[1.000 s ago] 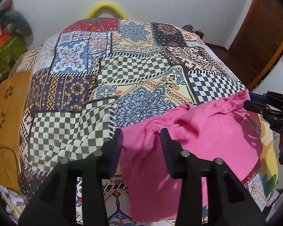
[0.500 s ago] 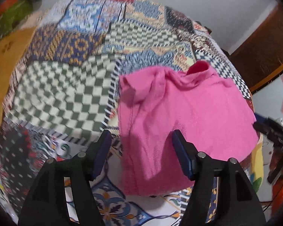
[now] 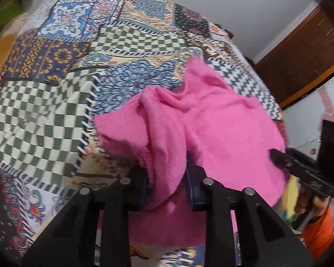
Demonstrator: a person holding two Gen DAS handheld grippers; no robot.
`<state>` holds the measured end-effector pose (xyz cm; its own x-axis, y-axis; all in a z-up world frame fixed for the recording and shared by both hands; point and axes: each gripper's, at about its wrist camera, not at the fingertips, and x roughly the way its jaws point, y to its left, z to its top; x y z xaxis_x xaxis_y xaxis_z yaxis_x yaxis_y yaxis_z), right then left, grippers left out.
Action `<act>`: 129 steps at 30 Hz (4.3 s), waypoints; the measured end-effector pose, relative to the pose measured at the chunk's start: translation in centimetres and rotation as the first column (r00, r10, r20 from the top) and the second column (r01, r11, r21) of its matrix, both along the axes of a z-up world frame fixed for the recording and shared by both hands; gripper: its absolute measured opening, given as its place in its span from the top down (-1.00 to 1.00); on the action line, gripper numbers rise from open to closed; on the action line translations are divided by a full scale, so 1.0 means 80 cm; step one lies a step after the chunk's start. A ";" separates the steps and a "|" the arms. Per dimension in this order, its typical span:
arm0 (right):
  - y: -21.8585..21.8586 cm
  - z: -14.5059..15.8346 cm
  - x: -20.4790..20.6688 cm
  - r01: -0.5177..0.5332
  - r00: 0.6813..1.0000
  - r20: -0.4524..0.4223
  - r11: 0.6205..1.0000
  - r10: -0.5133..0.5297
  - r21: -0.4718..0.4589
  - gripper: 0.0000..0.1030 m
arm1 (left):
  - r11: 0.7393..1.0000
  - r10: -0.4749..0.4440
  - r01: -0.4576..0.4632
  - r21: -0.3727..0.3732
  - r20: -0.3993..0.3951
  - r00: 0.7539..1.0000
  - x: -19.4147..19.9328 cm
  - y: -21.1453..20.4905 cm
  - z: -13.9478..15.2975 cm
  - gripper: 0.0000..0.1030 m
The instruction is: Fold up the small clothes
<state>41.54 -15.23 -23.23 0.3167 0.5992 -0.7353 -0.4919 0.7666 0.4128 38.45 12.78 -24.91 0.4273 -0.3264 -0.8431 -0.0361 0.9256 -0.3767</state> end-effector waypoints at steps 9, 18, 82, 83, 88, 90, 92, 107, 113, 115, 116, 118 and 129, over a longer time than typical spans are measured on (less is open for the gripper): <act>0.004 0.044 -0.029 -0.061 0.997 0.055 0.997 0.059 0.046 0.77 | 1.000 -0.002 -0.001 0.028 0.117 0.993 -0.046 0.000 0.063 0.62; 0.019 0.130 -0.093 -0.144 0.974 0.194 0.984 0.121 0.109 0.77 | 0.998 0.015 -0.031 0.062 0.249 0.968 -0.135 0.024 0.153 0.62; 0.017 0.226 -0.272 -0.096 0.842 0.539 0.991 0.028 0.098 0.28 | 0.925 0.047 -0.252 0.285 0.571 0.819 -0.320 -0.021 0.261 -0.02; 0.014 0.236 -0.288 -0.104 0.830 0.558 0.988 0.021 0.117 0.28 | 0.925 0.041 -0.256 0.280 0.597 0.801 -0.335 -0.028 0.272 -0.02; 0.003 0.254 -0.337 -0.114 0.782 0.623 0.982 -0.007 0.154 0.28 | 0.930 0.032 -0.273 0.248 0.683 0.730 -0.395 -0.053 0.302 -0.02; -0.001 0.256 -0.357 -0.112 0.765 0.643 0.980 -0.019 0.162 0.28 | 0.925 0.026 -0.286 0.250 0.709 0.705 -0.414 -0.062 0.308 -0.06; -0.002 0.256 -0.371 -0.101 0.754 0.656 0.983 -0.026 0.155 0.13 | 0.918 0.021 -0.302 0.256 0.730 0.683 -0.429 -0.069 0.310 -0.25; -0.010 0.254 -0.397 0.004 0.712 0.692 0.986 -0.120 0.167 -0.92 | 0.918 0.061 -0.340 0.203 0.775 0.629 -0.469 -0.080 0.310 -0.96; -0.013 0.255 -0.398 0.006 0.710 0.693 0.986 -0.123 0.169 -0.94 | 0.920 0.073 -0.341 0.192 0.771 0.632 -0.469 -0.078 0.308 -0.97; -0.011 0.253 -0.403 0.008 0.709 0.694 0.986 -0.125 0.168 -0.95 | 0.920 0.073 -0.341 0.194 0.770 0.634 -0.469 -0.078 0.308 -0.97; -0.011 0.253 -0.402 0.008 0.710 0.693 0.985 -0.125 0.170 -0.95 | 0.919 0.073 -0.343 0.196 0.771 0.633 -0.469 -0.079 0.307 -0.97; -0.012 0.253 -0.403 0.006 0.711 0.692 0.985 -0.124 0.170 -0.96 | 0.917 0.070 -0.345 0.200 0.770 0.634 -0.469 -0.080 0.307 -0.98; -0.007 0.249 -0.406 0.011 0.715 0.689 0.988 -0.115 0.154 -0.99 | 0.915 0.073 -0.347 0.205 0.762 0.643 -0.465 -0.081 0.302 -0.99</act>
<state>9.10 -15.76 -3.32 0.7466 0.6313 -0.2099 -0.6322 0.7714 0.0716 1.26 6.27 -0.73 0.9636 0.0663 -0.2591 -0.0871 0.9938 -0.0696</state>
